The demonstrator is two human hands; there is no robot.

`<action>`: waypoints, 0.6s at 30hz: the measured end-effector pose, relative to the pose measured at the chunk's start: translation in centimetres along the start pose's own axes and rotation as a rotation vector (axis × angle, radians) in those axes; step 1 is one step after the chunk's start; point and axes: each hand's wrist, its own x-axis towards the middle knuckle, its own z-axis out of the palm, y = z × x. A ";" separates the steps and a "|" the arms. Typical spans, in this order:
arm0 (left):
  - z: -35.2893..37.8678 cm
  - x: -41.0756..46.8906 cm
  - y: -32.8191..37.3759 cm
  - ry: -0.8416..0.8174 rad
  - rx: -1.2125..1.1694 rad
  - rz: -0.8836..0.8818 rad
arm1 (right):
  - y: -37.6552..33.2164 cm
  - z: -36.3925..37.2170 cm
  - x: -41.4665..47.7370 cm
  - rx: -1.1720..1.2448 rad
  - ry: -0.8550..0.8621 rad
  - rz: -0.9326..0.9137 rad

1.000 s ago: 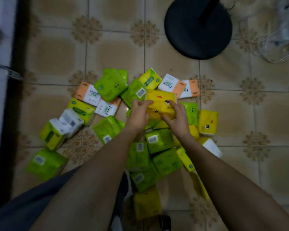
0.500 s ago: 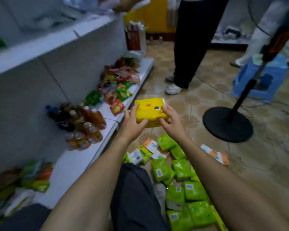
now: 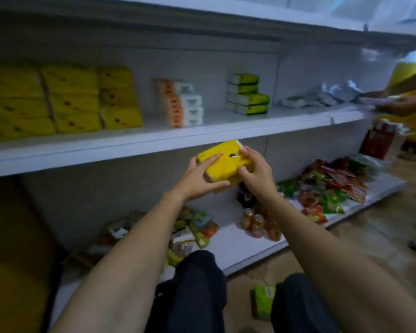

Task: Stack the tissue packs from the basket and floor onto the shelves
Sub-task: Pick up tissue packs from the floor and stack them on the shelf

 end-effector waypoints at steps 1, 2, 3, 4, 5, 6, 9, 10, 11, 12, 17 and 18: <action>-2.2 -0.8 -0.8 0.039 0.054 0.000 | -1.6 1.6 0.9 0.030 -0.012 -0.032; -4.2 -1.4 -1.5 0.099 0.109 -0.002 | -3.2 3.2 1.8 0.059 -0.024 -0.061; -6.1 -2.0 -2.1 0.177 0.161 -0.012 | -4.7 4.7 2.7 0.095 -0.039 -0.091; -7.9 -2.6 -2.7 0.266 0.210 -0.024 | -6.3 6.3 3.5 0.139 -0.055 -0.115; -9.5 -3.1 -3.2 0.355 0.250 -0.040 | -7.8 7.9 4.2 0.195 -0.066 -0.128; -11.0 -3.5 -3.7 0.442 0.284 -0.062 | -9.2 9.4 4.8 0.249 -0.069 -0.137; -14.5 -3.7 -4.9 0.680 0.366 -0.180 | -12.6 13.7 6.2 0.327 -0.093 -0.172; -15.3 -3.5 -5.3 0.730 0.376 -0.229 | -13.5 15.0 6.5 0.330 -0.130 -0.177; -16.0 -3.2 -5.7 0.752 0.367 -0.283 | -14.2 16.4 6.7 0.336 -0.176 -0.180; -16.5 -2.8 -6.1 0.746 0.344 -0.339 | -14.9 17.6 6.9 0.349 -0.221 -0.182; -18.0 -1.5 -7.3 0.688 0.448 -0.407 | -16.5 20.8 8.7 0.427 -0.322 -0.100; -18.4 -1.3 -7.6 0.727 0.481 -0.373 | -16.4 20.8 9.2 0.436 -0.326 -0.075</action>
